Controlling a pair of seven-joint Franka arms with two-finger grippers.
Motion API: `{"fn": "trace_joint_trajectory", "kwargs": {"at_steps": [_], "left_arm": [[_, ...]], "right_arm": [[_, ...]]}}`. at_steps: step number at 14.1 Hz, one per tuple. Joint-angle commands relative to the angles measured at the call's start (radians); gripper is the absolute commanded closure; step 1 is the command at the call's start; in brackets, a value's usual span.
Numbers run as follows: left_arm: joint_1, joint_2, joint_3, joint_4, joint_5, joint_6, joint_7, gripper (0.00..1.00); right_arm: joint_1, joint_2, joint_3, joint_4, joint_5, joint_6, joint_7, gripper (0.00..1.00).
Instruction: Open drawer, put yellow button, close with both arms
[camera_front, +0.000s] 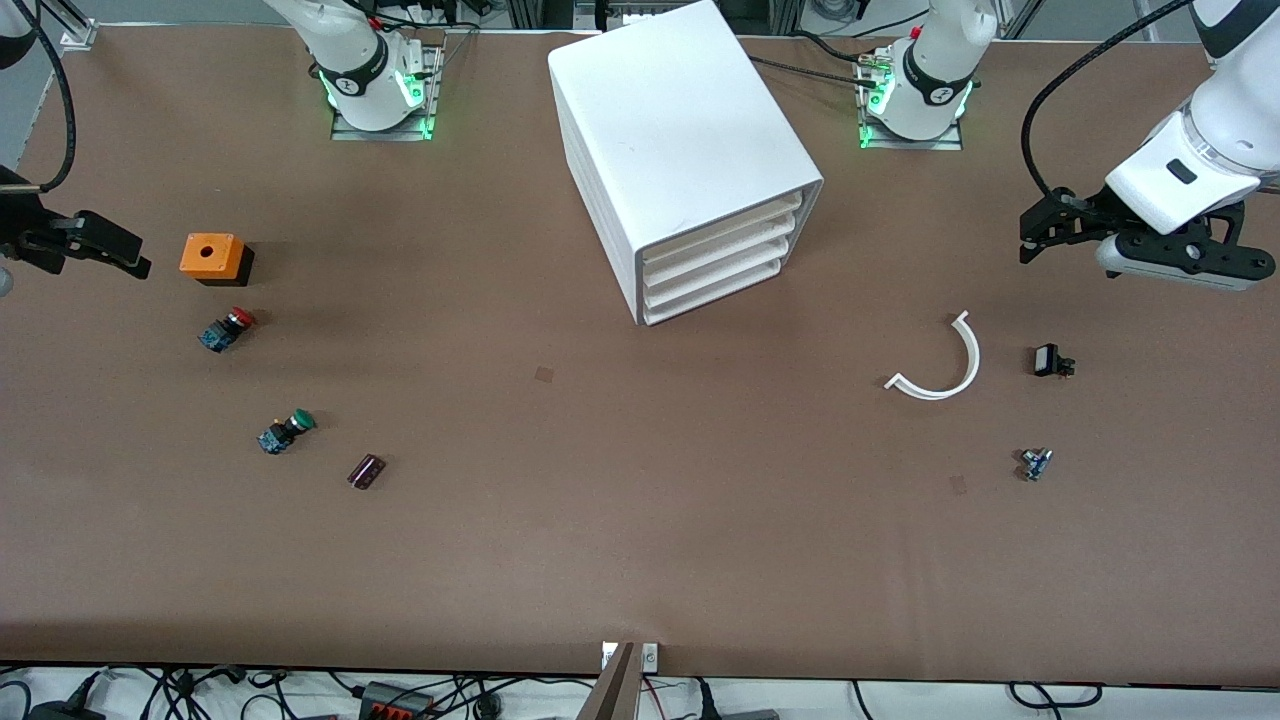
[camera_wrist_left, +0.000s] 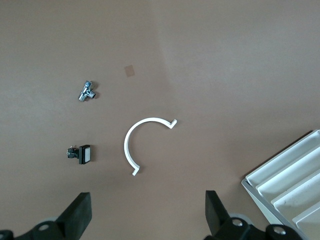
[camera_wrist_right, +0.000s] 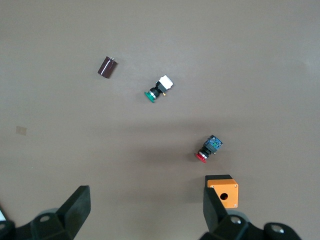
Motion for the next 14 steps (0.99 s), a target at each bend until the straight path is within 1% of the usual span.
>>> {"fn": "trace_joint_trajectory", "kwargs": {"at_steps": [1,3,14], "left_arm": [[-0.007,0.02,-0.003,0.038,0.014,-0.014,-0.012,0.0],[-0.007,0.022,-0.003,0.04,0.035,-0.013,-0.011,0.0],[-0.004,0.019,-0.006,0.04,0.035,-0.027,-0.011,0.0]], "right_arm": [[-0.012,-0.016,0.005,-0.019,-0.005,0.005,-0.02,0.0],[-0.01,-0.015,0.005,-0.019,-0.005,0.007,-0.02,0.0],[-0.015,-0.012,0.005,-0.022,-0.005,0.005,-0.02,0.0]]}}
